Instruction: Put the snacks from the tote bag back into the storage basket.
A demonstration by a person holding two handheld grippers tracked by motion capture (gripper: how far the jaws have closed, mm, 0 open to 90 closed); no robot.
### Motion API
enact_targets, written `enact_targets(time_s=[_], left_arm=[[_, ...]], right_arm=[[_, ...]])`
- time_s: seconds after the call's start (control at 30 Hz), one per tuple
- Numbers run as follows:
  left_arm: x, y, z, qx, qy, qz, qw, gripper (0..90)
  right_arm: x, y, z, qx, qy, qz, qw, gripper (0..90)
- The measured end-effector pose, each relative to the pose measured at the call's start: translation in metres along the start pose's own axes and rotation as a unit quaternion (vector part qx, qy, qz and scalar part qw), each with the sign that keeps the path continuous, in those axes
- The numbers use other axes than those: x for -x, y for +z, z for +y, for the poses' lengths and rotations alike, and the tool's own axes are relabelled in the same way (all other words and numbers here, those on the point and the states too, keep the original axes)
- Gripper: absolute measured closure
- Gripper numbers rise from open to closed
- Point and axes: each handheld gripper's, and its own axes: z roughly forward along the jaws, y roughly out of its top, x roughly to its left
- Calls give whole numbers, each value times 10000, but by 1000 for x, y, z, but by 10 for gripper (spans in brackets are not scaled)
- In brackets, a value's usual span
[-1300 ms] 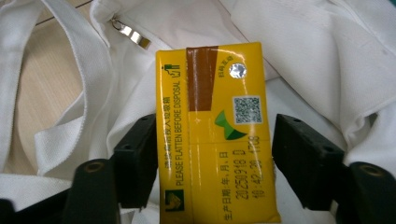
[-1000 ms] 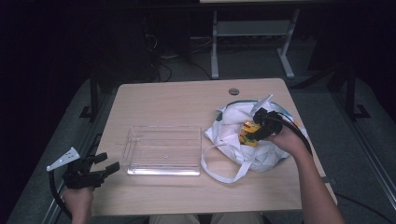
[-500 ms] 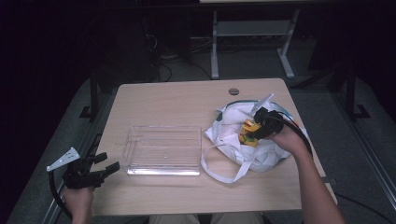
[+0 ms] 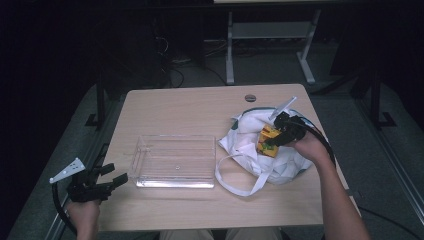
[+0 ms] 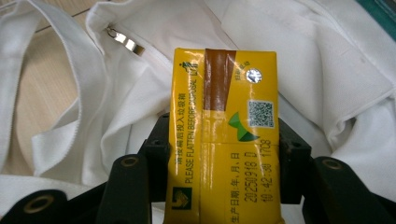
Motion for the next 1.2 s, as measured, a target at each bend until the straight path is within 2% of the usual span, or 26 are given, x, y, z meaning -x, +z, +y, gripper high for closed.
enact_targets(time_s=[0.17,0.4,0.57,0.93,1.03,1.2], left_arm=[[0,0,0,-2,7,-1,10000,126],[1,0,0,5,17,8,10000,127],[1,0,0,6,16,7,10000,127],[1,0,0,5,15,22,10000,126],[1,-1,0,6,35,30,10000,126],[1,0,0,18,16,23,10000,126]], right_arm=[[-1,-12,6,167,-34,-11,9999,513],[-3,-28,13,259,-136,-62,9996,514],[-4,-38,15,323,-93,-9,9994,515],[-6,-48,17,398,-67,73,9992,516],[-7,-50,19,378,-146,95,9991,516],[-9,-53,19,426,-134,152,9989,517]])
